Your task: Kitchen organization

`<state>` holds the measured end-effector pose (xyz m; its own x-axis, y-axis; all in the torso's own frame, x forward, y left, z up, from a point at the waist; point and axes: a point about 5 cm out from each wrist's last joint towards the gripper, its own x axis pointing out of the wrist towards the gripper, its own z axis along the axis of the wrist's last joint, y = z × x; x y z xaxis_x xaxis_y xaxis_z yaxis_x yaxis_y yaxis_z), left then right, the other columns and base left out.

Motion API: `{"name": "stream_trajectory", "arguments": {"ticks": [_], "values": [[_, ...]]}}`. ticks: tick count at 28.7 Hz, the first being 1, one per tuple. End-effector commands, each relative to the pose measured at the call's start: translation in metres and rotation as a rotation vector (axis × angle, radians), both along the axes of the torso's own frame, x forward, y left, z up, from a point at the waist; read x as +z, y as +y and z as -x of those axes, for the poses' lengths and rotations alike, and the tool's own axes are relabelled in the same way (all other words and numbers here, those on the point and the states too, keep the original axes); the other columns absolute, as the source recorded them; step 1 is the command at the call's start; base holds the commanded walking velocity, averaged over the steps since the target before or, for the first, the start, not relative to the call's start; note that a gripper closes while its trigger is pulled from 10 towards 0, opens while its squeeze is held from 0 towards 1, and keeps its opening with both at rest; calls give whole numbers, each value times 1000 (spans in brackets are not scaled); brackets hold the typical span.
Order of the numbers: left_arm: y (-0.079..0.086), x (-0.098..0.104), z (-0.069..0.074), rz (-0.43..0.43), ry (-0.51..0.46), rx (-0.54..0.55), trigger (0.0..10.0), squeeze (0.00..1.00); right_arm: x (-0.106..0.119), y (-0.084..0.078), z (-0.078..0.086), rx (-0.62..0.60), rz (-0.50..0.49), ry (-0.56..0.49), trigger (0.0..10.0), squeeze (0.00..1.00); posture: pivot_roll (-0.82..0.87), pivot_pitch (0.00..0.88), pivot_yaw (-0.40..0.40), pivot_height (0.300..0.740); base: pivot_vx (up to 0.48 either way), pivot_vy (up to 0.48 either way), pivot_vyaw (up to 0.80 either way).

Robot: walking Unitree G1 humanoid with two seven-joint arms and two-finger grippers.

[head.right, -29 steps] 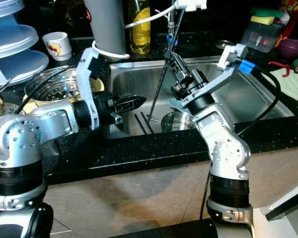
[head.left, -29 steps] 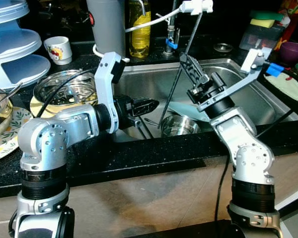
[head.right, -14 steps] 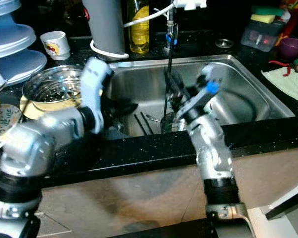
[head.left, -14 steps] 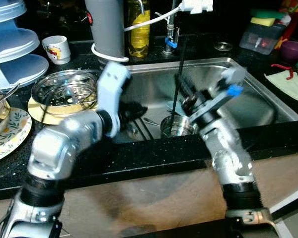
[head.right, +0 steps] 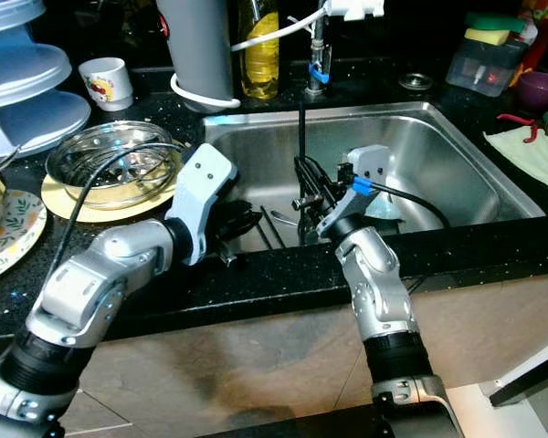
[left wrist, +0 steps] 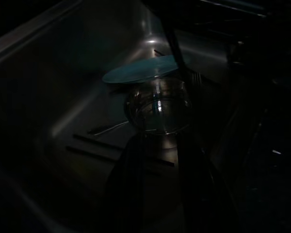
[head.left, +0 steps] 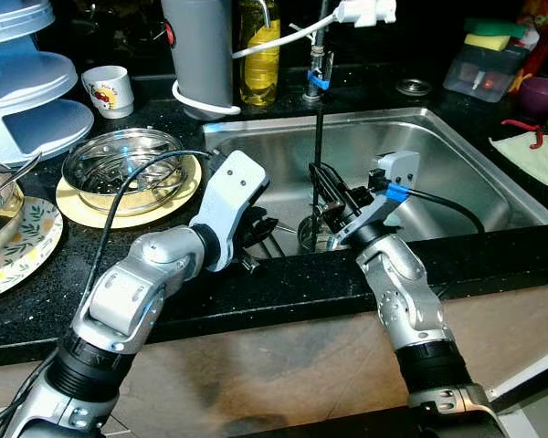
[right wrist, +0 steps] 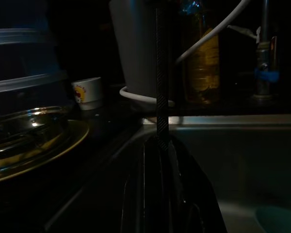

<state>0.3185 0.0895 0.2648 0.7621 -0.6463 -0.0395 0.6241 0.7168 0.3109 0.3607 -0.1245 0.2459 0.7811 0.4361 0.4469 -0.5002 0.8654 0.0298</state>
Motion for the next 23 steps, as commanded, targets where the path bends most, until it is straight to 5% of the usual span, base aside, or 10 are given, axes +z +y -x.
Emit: {"name": "stream_trajectory", "arguments": {"ticks": [1,5,6,7,8,11,12,13,14,23], "values": [[1,-4,-2,-24,-15,1,10000,0,-15,-6,-3,-29,14,43,10000,0,-22,170,9,740,0,0,0],[2,-5,-2,-26,-24,1,10000,0,-17,-6,-4,-29,18,49,10000,0,-22,170,10,740,0,0,0],[2,-5,-2,-27,-27,0,10000,0,-18,-6,-4,-30,23,51,10000,710,-22,170,10,740,0,0,0],[2,-5,-2,-28,-28,0,10000,0,-18,-6,-4,-32,26,52,10000,710,-22,170,10,740,0,0,0],[2,-5,-2,-29,-31,-2,10000,0,-19,-6,-4,-35,30,54,10000,1000,-22,170,10,740,0,0,0],[3,-3,-2,-36,-40,-1,10000,0,-19,-6,-5,-45,36,60,10000,1000,-21,169,10,740,0,0,0],[5,-1,-3,-47,-50,3,10000,0,-19,-6,-5,-49,36,62,10000,380,-21,167,11,740,0,0,0],[5,-1,-3,-47,-50,3,10000,0,-19,-6,-5,-49,36,62,10000,380,-21,167,11,740,0,0,0],[9,3,-4,-57,-66,11,10000,0,-18,-7,-6,-53,32,62,10000,0,-21,167,12,740,0,0,0],[83,78,-17,-158,-221,226,10000,0,-5,-7,0,-17,-1,27,10000,0,-16,156,8,740,0,0,0]]}}
